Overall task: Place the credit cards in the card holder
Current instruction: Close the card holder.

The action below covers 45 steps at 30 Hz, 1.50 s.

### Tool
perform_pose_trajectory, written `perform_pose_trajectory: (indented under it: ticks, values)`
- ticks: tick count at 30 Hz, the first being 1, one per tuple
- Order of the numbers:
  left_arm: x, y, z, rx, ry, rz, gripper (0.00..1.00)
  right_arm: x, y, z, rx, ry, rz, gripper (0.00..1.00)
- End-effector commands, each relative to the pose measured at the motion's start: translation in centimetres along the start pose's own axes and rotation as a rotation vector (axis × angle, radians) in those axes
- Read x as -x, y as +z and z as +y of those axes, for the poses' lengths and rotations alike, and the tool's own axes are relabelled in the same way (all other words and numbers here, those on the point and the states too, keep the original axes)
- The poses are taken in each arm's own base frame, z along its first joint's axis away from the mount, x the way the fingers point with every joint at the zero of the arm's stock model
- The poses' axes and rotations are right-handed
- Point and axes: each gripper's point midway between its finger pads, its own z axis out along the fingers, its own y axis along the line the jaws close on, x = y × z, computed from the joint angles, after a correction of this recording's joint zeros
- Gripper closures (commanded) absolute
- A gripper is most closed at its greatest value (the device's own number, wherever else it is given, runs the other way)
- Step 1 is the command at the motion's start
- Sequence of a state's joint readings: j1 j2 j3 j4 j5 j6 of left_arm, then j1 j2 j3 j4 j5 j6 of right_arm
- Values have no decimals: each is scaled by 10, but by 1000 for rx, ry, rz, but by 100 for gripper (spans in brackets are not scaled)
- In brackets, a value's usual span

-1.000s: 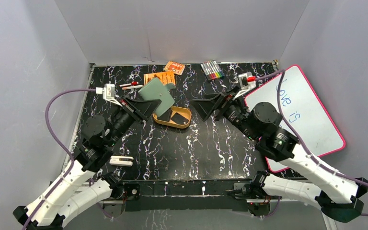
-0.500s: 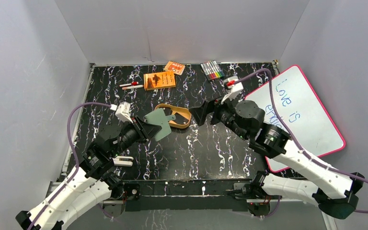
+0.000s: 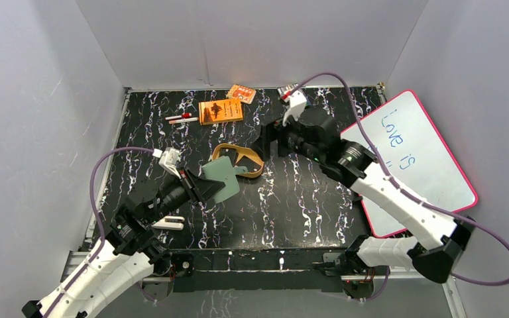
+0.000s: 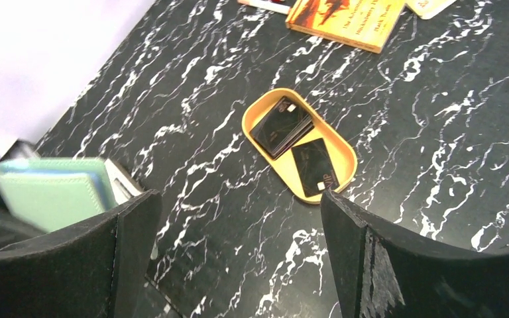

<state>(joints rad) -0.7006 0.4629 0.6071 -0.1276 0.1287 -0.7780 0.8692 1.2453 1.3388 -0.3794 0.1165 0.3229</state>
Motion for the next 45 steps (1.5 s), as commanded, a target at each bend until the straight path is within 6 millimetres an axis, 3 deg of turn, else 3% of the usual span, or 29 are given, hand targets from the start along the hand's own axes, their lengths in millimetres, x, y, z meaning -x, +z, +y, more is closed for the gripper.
perform_pose_trajectory:
  ticks: [1,4,7,12,17,24,45]
  values:
    - [-11,-4,-24,-146,-12,53,100,18,-34,34,233,-36,-109,4]
    - [-14,-2,-22,-147,-41,56,100,5,-45,33,251,-19,-104,5]
    - [-15,1,-25,-168,-71,52,100,-12,-52,28,230,22,-29,12]
    - [-16,5,-26,-180,-113,57,100,-27,-72,54,400,78,-7,28]
    - [-13,3,-32,-196,-111,54,100,-43,-75,65,485,118,43,46]
    - [-12,3,-28,-182,-123,40,100,-55,-63,65,482,129,99,51]
    - [-11,3,-31,-197,-125,35,100,-58,-34,51,385,194,93,60]
